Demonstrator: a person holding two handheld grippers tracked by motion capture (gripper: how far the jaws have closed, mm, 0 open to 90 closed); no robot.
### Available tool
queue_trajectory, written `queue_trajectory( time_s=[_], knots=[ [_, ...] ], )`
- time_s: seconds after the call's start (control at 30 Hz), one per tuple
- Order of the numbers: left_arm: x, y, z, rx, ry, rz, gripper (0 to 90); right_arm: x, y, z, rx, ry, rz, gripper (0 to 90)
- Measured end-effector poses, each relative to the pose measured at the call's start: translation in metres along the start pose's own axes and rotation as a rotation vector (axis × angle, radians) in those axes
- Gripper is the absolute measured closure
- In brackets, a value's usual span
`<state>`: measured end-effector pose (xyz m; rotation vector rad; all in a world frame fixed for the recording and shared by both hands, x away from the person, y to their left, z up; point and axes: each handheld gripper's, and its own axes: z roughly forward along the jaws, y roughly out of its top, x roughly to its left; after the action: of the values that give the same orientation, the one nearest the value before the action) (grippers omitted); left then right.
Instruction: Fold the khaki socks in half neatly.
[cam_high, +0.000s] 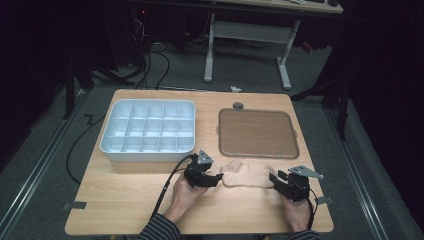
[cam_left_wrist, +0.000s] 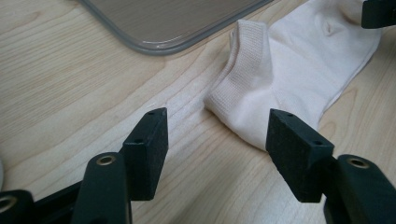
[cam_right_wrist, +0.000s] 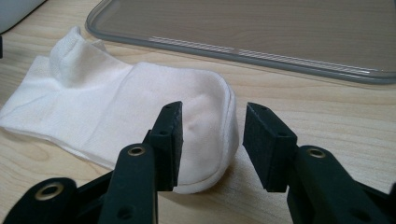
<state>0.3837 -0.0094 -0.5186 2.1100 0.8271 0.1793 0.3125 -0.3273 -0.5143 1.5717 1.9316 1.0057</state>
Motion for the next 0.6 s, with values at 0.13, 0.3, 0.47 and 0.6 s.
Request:
queue_trajectory(
  time_s=[0.13, 0.3, 0.47, 0.6],
  knots=[
    [-0.003, 0.006, 0.005, 0.005, 0.001, 0.021, 39.6, 0.0, -0.001, 0.001, 0.006, 0.002, 0.001, 58.2],
    [-0.005, 0.011, 0.013, 0.013, -0.001, 0.024, 39.9, -0.001, -0.002, 0.003, 0.007, 0.006, 0.007, 58.6],
    [-0.007, 0.014, 0.021, 0.031, -0.002, 0.027, 39.9, -0.002, -0.004, 0.004, 0.012, 0.01, 0.012, 58.8],
    [-0.009, 0.016, 0.025, 0.038, 0.001, 0.035, 39.8, -0.002, -0.004, 0.005, 0.012, 0.013, 0.008, 59.2]
  ],
)
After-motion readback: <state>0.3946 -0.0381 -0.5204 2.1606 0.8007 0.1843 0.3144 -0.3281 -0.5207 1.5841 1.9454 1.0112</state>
